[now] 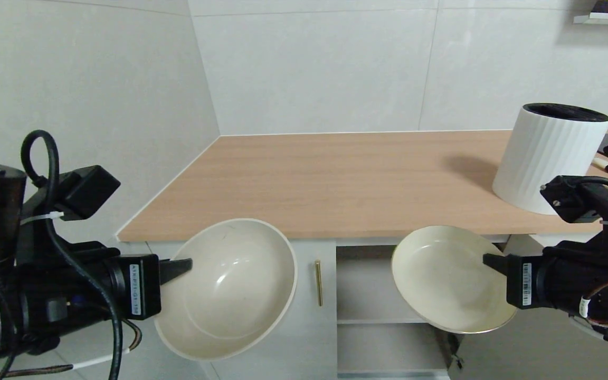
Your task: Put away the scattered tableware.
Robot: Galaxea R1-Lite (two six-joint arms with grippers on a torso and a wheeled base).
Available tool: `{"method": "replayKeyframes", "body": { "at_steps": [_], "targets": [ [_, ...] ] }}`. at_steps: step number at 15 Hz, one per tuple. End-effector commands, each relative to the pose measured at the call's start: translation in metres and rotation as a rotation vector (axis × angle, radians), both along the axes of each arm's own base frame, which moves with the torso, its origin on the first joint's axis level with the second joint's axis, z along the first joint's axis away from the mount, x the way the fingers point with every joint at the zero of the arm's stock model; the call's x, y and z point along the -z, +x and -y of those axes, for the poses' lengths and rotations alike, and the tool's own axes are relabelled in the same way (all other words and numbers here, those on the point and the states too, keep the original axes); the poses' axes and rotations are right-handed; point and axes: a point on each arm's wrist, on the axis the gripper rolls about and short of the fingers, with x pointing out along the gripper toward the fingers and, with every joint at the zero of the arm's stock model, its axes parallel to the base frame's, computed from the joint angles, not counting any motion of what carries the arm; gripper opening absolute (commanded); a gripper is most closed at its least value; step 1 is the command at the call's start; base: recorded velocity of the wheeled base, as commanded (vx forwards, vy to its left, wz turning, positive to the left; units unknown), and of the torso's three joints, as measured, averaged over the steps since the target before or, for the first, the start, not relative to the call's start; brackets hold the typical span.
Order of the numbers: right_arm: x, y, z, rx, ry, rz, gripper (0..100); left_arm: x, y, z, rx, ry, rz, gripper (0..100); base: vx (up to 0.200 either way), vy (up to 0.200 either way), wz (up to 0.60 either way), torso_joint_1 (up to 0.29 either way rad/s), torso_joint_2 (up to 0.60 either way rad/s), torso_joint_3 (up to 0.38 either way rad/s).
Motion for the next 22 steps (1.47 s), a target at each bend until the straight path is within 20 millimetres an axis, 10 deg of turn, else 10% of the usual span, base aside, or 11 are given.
{"method": "replayKeyframes", "body": {
  "at_steps": [1, 22],
  "targets": [
    [0.005, 0.003, -0.003, 0.001, -0.012, -0.018, 0, 0.004, 0.003, 0.002, -0.001, 0.011, -0.019, 0, 0.000, 0.000, 0.00, 0.000, 0.00, 0.000],
    [0.032, 0.021, -0.014, 0.012, -0.083, -0.110, 0, 0.006, 0.004, 0.003, -0.001, 0.015, -0.025, 0, 0.000, 0.000, 0.00, -0.084, 0.32, 0.238]
  ]
}}
